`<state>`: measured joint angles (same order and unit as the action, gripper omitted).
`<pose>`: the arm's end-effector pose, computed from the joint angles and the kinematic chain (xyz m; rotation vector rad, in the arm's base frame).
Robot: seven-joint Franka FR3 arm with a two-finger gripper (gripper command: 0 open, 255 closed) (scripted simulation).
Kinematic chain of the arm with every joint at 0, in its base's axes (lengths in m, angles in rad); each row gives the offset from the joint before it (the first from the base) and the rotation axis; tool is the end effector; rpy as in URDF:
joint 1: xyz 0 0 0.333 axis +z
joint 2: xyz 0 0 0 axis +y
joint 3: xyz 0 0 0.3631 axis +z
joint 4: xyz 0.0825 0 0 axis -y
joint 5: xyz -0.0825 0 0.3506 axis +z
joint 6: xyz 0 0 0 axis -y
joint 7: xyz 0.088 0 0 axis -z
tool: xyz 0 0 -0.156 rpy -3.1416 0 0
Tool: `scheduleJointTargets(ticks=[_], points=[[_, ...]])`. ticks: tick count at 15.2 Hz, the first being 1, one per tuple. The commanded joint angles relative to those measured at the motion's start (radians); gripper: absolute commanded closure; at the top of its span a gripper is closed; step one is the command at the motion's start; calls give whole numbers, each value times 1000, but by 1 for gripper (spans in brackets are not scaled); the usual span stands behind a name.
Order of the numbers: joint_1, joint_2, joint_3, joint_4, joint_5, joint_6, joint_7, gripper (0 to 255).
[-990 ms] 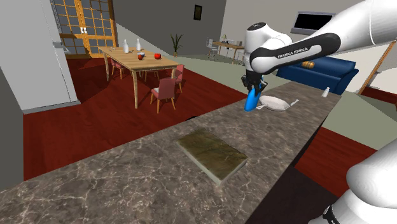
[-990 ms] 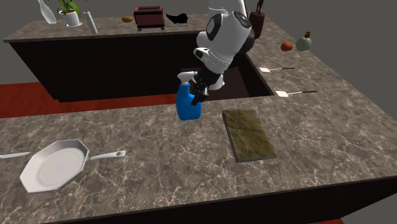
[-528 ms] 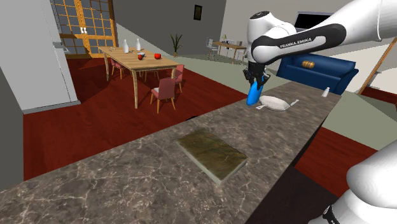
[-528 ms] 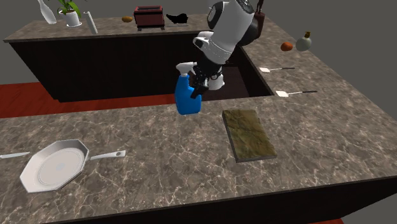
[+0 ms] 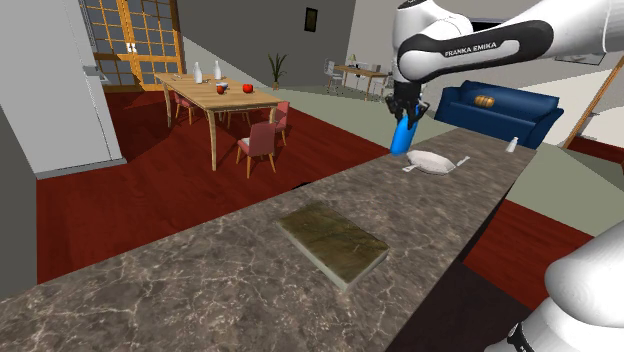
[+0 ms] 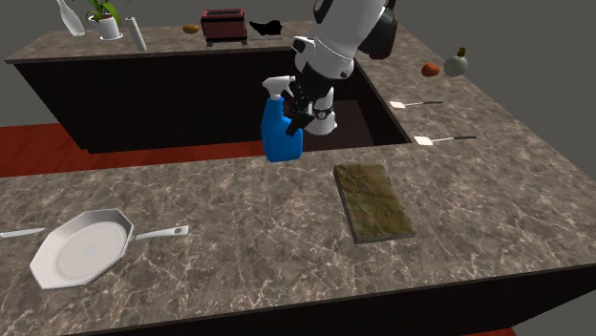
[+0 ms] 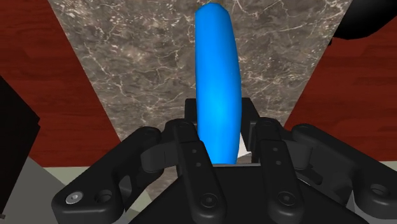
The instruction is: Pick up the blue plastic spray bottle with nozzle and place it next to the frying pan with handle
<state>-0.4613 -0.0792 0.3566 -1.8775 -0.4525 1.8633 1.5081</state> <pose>0.5077 -0.1020 0.5638 2.0428 -1.8902 0.4868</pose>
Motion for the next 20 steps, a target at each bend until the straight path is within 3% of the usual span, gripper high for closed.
scheduleJointTargets(ticks=[1,11,20], points=[[1,-1,1,25,4,-24,-10,255],[4,10,6,163,11,-143,-58,255],[-94,-39,-124,10,25,51,-223,255]])
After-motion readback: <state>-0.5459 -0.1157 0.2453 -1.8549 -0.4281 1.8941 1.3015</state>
